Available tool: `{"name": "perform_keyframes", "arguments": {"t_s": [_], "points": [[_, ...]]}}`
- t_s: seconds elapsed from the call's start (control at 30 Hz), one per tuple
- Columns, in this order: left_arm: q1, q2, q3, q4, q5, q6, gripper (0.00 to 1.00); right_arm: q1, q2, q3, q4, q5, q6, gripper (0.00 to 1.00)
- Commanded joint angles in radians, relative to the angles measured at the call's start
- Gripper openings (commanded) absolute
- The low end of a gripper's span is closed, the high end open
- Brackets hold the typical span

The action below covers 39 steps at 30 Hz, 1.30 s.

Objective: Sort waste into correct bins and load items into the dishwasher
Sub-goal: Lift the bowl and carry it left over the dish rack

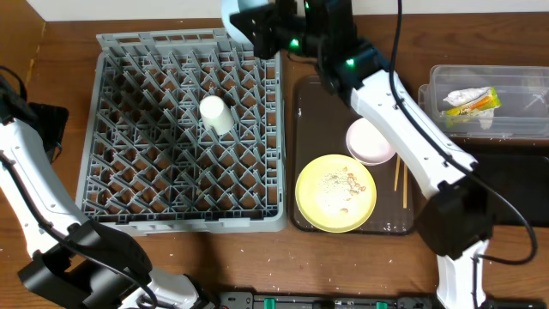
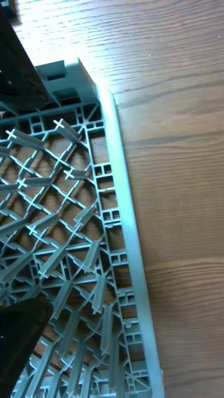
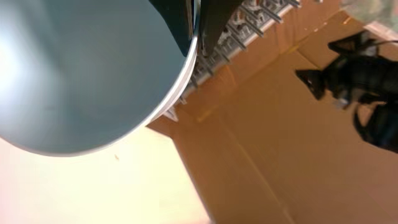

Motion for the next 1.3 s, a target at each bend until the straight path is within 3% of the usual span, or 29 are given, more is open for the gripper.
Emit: {"name": "perform_keyframes", "arguments": {"t_s": [0.0,0.1,0.23,0.37,0.67,1.27], "points": [[0.003,-0.02,-0.003,-0.003,-0.02,-0.009,0.98,0.026,0.118,0.094,-0.002,-0.091,0.015,0.01],[0.003,-0.02,-0.003,-0.003,-0.02,-0.009,0.98,0.047,0.211,0.172,0.061,-0.175,0.05,0.01],[0.003,-0.02,-0.003,-0.003,-0.02,-0.009,0.98,0.076,0.329,0.245,0.268,-0.323,0.161,0.01],[0.003,-0.02,-0.003,-0.003,-0.02,-0.009,0.98,0.095,0.403,0.262,0.399,-0.351,0.255,0.01],[0.003,-0.02,-0.003,-0.003,-0.02,-0.009,0.98,0.103,0.443,0.262,0.502,-0.388,0.277,0.01],[0.003,-0.02,-0.003,-0.003,-0.02,-0.009,0.97,0.064,0.49,0.262,0.497,-0.28,0.233,0.01]]}}
